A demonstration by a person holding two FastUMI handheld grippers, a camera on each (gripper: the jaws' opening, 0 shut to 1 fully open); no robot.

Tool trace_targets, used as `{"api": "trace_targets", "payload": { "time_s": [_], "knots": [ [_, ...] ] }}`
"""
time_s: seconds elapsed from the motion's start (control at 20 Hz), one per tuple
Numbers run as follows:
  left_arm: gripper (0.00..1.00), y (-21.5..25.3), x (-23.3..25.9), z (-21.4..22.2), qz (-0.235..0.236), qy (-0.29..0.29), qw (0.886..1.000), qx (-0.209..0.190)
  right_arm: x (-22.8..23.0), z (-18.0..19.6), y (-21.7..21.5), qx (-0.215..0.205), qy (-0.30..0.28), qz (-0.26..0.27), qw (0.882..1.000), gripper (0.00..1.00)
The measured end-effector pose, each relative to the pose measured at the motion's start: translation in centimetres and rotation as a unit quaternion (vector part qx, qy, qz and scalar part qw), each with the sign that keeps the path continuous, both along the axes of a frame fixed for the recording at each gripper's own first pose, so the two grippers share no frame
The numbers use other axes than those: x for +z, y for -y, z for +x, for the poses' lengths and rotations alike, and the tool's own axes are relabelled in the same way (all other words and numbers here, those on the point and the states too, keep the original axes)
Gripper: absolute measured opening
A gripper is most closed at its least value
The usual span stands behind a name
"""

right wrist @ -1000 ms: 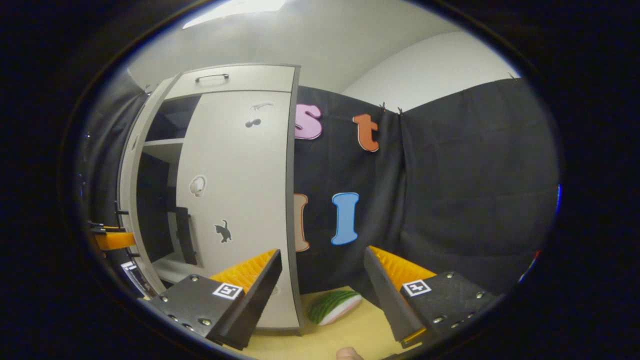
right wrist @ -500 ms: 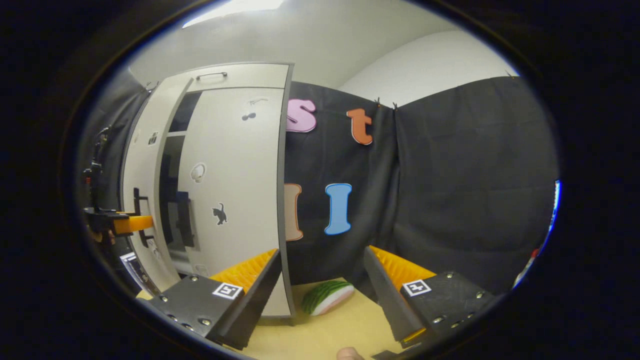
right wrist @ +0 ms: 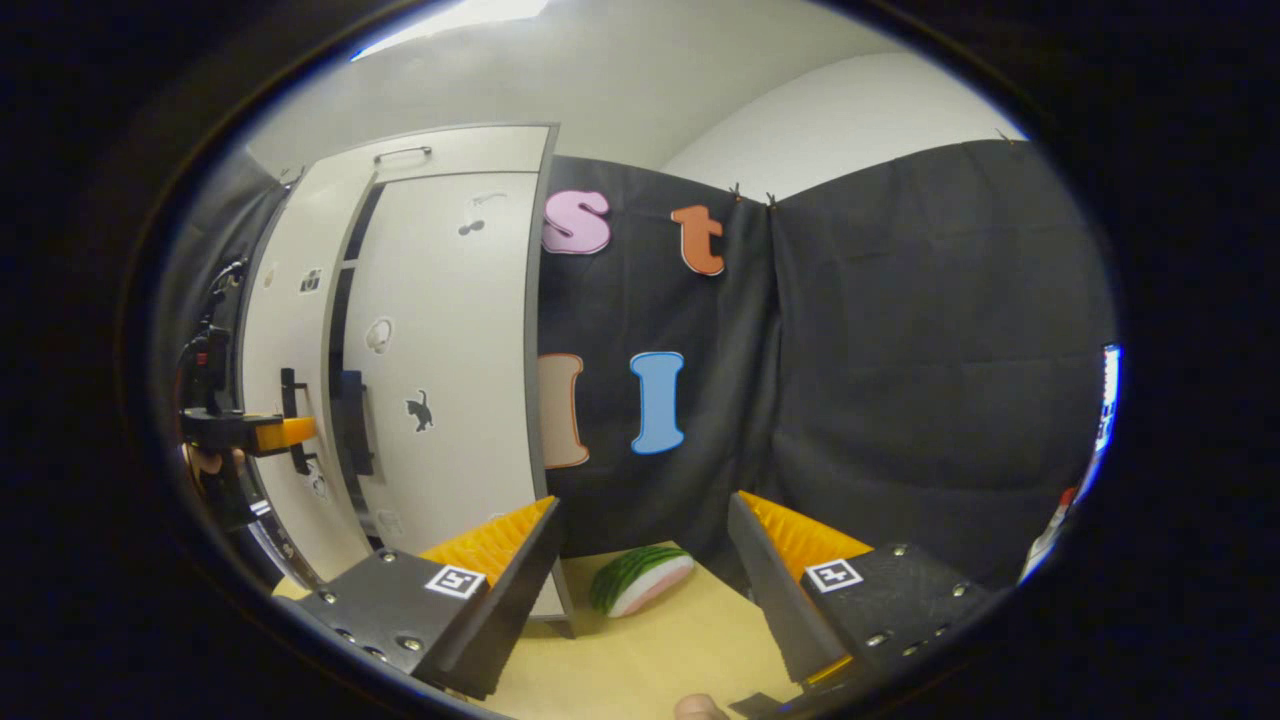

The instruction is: Grasp the bottle in the cabinet with the left hand and place it on the coaster, then close the right door with the right hand and the left door with the left hand.

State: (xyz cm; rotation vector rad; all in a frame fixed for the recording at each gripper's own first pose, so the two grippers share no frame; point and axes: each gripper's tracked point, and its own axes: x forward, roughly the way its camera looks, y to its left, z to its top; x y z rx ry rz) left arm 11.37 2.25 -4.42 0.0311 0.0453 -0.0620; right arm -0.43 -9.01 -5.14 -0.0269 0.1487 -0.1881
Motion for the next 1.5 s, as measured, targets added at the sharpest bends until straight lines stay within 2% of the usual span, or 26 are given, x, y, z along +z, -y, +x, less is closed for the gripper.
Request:
{"api": "trace_targets", "payload": {
  "time_s": [0.75, 0.8, 0.95, 1.1, 1.15, 1.25, 1.3, 1.5],
  "knots": [
    [1.00, -0.4, -0.1, 1.9, 0.010, -0.003, 0.999, 0.045, -0.8, -1.5, 3.1, -0.022, -0.004, 0.023, 0.999, 1.00],
    [1.00, -0.4, -0.1, 2.0, 0.011, -0.003, 0.999, 0.047, -0.8, -1.6, 3.3, -0.023, -0.004, 0.024, 0.999, 0.97],
    [1.00, -0.5, -0.1, 2.1, 0.013, -0.004, 0.999, 0.053, -0.5, -1.9, 3.9, -0.026, -0.002, 0.022, 0.999, 1.00],
    [1.00, -0.5, -0.1, 2.1, 0.015, -0.007, 0.998, 0.054, -0.4, -2.1, 4.1, -0.025, -0.002, 0.028, 0.999, 1.00],
    [1.00, -0.5, -0.2, 2.2, 0.015, -0.007, 0.998, 0.052, -0.4, -2.2, 4.3, -0.025, -0.001, 0.029, 0.999, 0.97],
    [1.00, -0.4, -0.2, 2.1, 0.016, -0.007, 0.999, 0.050, -0.2, -2.2, 4.1, -0.022, 0.000, 0.028, 0.999, 1.00],
    [1.00, -0.4, -0.2, 2.1, 0.017, -0.008, 0.999, 0.048, -0.2, -2.1, 4.1, -0.020, 0.000, 0.026, 0.999, 0.97],
    [1.00, -0.3, -0.2, 2.0, 0.014, -0.008, 0.999, 0.049, 0.3, -1.6, 3.4, -0.006, 0.001, 0.029, 1.000, 1.00]
  ]
}}
